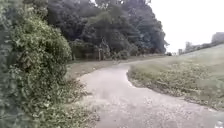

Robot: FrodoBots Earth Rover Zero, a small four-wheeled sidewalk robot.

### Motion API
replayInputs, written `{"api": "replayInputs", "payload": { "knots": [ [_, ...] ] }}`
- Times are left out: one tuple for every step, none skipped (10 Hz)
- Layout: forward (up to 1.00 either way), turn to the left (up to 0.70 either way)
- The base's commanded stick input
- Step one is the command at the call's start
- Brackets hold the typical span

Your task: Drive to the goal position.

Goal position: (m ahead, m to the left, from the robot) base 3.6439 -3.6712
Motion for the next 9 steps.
{"api": "replayInputs", "payload": {
  "knots": [
    [0.45, 0.00],
    [0.45, 0.00],
    [0.45, 0.00],
    [0.45, 0.00],
    [0.45, 0.00],
    [0.45, 0.00],
    [0.45, 0.00],
    [0.45, 0.01],
    [0.45, 0.06]
  ]
}}
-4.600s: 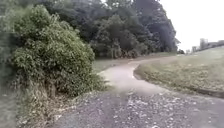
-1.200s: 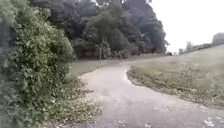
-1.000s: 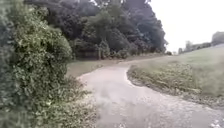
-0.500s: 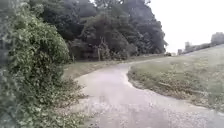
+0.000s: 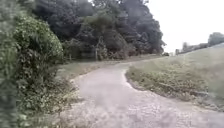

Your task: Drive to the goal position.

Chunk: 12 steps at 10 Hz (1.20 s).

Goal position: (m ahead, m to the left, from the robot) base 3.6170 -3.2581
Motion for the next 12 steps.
{"api": "replayInputs", "payload": {
  "knots": [
    [0.45, 0.11],
    [0.45, 0.27],
    [0.45, 0.27],
    [0.45, 0.27],
    [0.45, 0.00],
    [0.45, 0.00],
    [0.45, 0.00],
    [0.45, 0.00],
    [0.45, 0.00],
    [0.45, 0.23],
    [0.45, 0.26],
    [0.45, 0.00]
  ]
}}
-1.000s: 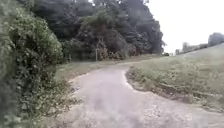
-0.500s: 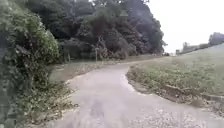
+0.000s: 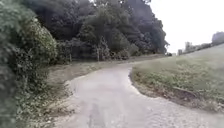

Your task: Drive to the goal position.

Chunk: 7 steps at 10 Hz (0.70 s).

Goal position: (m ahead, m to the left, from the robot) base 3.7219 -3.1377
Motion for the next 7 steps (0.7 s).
{"api": "replayInputs", "payload": {
  "knots": [
    [0.45, 0.00],
    [0.45, 0.00],
    [0.45, 0.13],
    [0.45, 0.21],
    [0.45, 0.00],
    [0.45, 0.00],
    [0.45, 0.00]
  ]
}}
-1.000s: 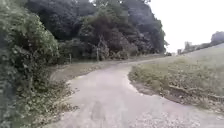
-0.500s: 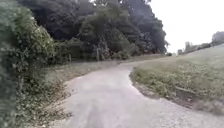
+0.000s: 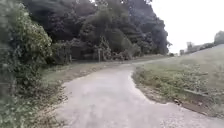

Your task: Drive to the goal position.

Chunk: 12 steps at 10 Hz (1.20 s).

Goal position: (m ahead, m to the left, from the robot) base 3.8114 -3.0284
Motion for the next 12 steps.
{"api": "replayInputs", "payload": {
  "knots": [
    [0.45, 0.00],
    [0.45, 0.00],
    [0.45, 0.01],
    [0.45, 0.11],
    [0.45, 0.22],
    [0.48, 0.07],
    [0.54, 0.03],
    [0.59, 0.00],
    [0.55, 0.00],
    [0.49, 0.00],
    [0.45, 0.00],
    [0.45, 0.00]
  ]
}}
